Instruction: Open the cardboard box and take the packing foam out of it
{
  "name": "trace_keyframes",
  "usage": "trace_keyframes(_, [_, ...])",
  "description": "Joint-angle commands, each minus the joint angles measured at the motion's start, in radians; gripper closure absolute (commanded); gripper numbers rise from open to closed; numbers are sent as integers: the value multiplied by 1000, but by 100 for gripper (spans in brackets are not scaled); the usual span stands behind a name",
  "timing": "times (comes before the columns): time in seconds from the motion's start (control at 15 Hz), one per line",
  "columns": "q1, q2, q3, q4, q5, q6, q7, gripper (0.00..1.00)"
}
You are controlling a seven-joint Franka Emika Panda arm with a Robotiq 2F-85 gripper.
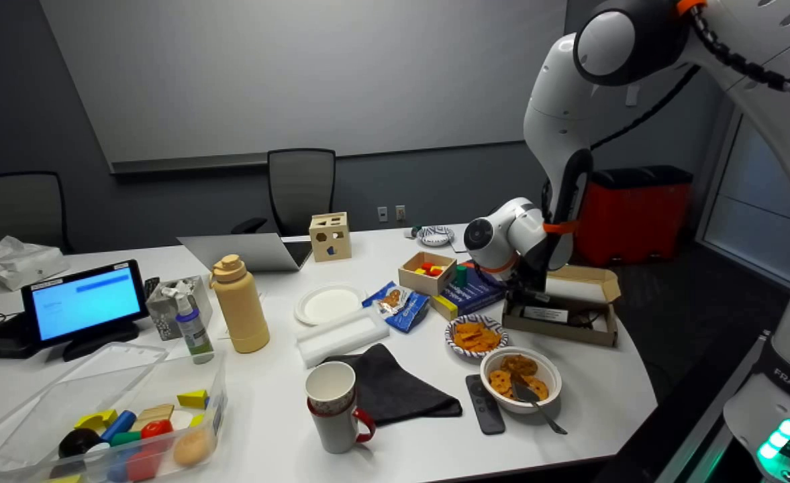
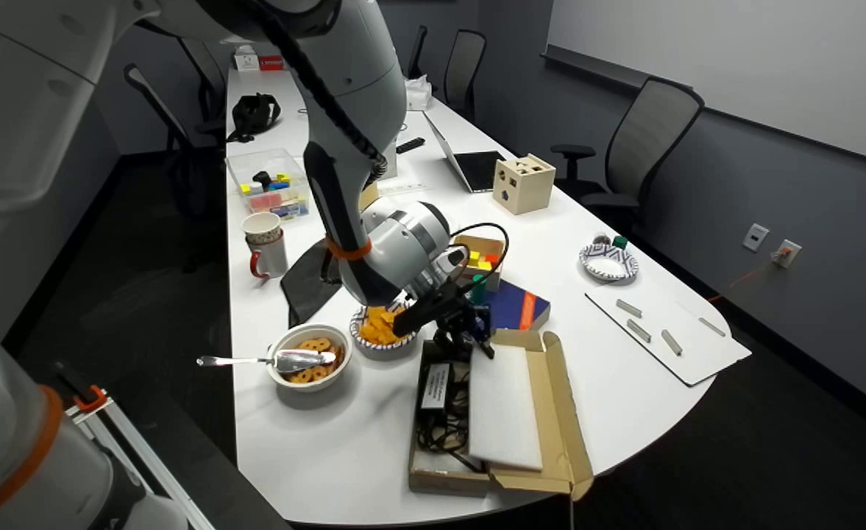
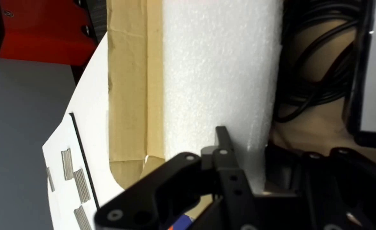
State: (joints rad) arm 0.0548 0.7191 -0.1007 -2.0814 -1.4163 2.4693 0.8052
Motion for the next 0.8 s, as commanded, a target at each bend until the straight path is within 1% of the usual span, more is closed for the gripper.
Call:
trace_keyframes(0.0, [-29, -40, 37, -20, 8, -6, 24, 97])
trace_keyframes(0.07, [-30, -50, 41, -20, 17, -12, 25, 99])
trace_keyframes(0.13, [-33, -69, 49, -24, 41, -23, 10, 97])
trace_keyframes(0.33, [-28, -122, 66, -35, 132, -90, -32, 97])
trace_keyframes(0.53, [-8, -185, 79, -36, 241, -208, -84, 97])
trace_keyframes(0.73, [17, -238, 85, -26, 274, -300, -86, 97])
